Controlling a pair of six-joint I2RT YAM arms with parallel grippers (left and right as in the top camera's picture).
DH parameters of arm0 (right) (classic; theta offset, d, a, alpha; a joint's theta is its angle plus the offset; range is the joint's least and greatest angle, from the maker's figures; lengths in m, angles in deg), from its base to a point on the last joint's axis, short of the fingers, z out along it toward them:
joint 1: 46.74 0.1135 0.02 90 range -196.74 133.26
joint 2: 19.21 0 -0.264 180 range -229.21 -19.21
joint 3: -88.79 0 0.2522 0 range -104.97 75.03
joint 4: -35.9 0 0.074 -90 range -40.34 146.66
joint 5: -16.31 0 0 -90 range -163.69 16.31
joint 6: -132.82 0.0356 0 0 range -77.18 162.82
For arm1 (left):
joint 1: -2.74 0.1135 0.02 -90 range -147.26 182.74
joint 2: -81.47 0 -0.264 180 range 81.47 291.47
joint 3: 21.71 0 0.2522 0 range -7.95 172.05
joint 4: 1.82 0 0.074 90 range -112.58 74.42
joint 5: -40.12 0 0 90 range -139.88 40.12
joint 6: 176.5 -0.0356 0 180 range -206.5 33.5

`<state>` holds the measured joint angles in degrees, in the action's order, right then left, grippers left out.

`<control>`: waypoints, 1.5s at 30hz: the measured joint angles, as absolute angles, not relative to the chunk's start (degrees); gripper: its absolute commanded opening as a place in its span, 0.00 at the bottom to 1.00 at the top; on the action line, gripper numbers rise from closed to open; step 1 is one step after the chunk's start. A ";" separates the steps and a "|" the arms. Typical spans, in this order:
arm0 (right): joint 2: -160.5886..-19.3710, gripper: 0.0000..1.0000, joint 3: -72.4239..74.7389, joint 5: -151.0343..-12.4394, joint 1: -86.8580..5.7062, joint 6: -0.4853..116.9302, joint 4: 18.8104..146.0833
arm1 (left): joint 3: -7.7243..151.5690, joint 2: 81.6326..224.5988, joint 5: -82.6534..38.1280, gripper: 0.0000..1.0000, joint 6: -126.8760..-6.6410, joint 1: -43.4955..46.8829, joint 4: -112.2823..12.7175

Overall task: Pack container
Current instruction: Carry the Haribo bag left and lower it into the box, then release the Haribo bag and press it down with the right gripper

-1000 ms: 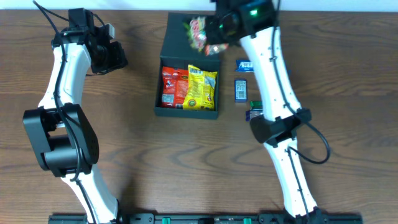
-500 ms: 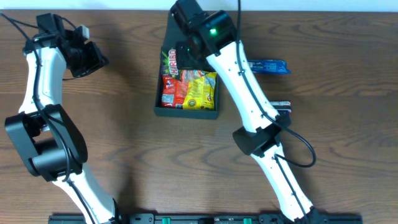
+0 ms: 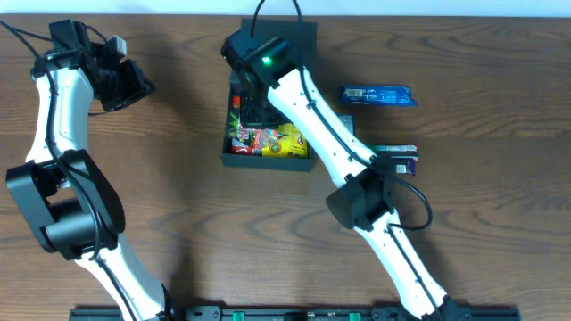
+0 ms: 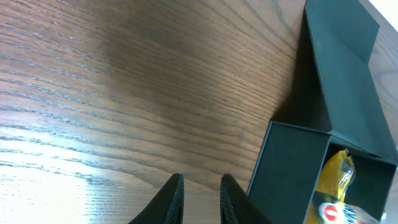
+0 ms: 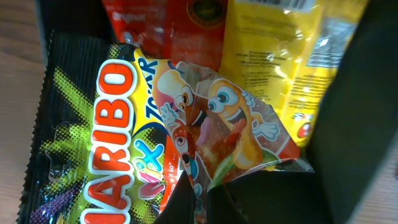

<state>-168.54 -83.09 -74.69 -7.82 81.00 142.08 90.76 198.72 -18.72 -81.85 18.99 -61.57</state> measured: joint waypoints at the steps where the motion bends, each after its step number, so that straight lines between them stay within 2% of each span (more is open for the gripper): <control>1: -168.61 0.01 -82.17 -74.84 -7.82 81.04 141.36 | 90.76 198.72 -18.72 0.21 -81.83 18.99 -61.57; 5: -168.63 0.01 -78.87 -75.23 -7.82 81.19 138.67 | 90.76 198.72 -18.72 0.21 -81.85 18.99 -61.57; 6: -168.63 0.04 -78.17 -75.23 -7.82 81.19 138.24 | 90.76 198.72 -18.74 0.21 -81.85 18.99 -61.57; 7: -168.63 0.30 -77.34 -75.26 -7.82 81.19 137.84 | 90.76 198.72 -18.72 0.21 -81.85 18.99 -61.57; 8: -168.63 0.67 -76.49 -75.26 -7.82 81.57 137.65 | 90.76 198.72 -18.72 0.21 -81.85 18.99 -61.57; 13: -168.65 0.99 -73.71 -75.45 -7.95 80.87 138.39 | 90.76 198.72 -18.72 0.21 -81.85 18.99 -61.57; 21: -168.19 0.99 -75.05 -74.40 -9.00 78.05 138.63 | 90.76 198.72 -18.72 0.21 -81.85 18.99 -61.62; 22: -167.56 0.92 -75.20 -73.66 -9.27 77.83 138.61 | 90.76 198.72 -18.72 0.21 -81.83 18.99 -61.62; 23: -166.86 0.81 -75.20 -72.90 -9.38 77.35 138.56 | 90.76 198.72 -18.74 0.21 -81.85 18.99 -61.64; 24: -165.79 0.62 -75.20 -72.07 -9.46 76.93 138.50 | 90.76 198.72 -18.72 0.21 -81.85 18.99 -61.62; 25: -164.52 0.32 -75.20 -71.30 -9.51 76.65 138.32 | 90.76 198.72 -18.72 0.21 -81.85 18.99 -61.62; 26: -162.93 0.09 -75.24 -70.75 -9.53 76.32 138.00 | 90.76 198.72 -18.74 0.21 -81.85 18.99 -61.64; 27: -161.46 0.01 -75.35 -70.38 -9.53 75.73 137.69 | 90.76 198.72 -18.72 0.21 -81.85 18.99 -61.62; 31: -156.83 0.01 -76.77 -73.79 -9.68 69.15 136.51 | 90.76 198.72 -18.72 0.21 -81.85 18.99 -61.64; 34: -156.09 0.01 -77.06 -82.01 -10.80 61.52 135.83 | 90.76 198.72 -18.72 0.21 -81.85 18.99 -61.64; 39: -155.82 0.01 -77.01 -91.43 -16.22 49.46 132.93 | 90.76 198.72 -18.72 0.21 -81.87 18.99 -61.66; 45: -150.99 0.02 -76.82 -86.95 -21.18 35.71 137.65 | 90.76 198.72 -18.74 0.21 -81.87 18.97 -62.01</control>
<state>-150.99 -76.82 -86.95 -21.18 35.71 137.65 90.76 198.72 -18.74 -81.87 18.97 -62.01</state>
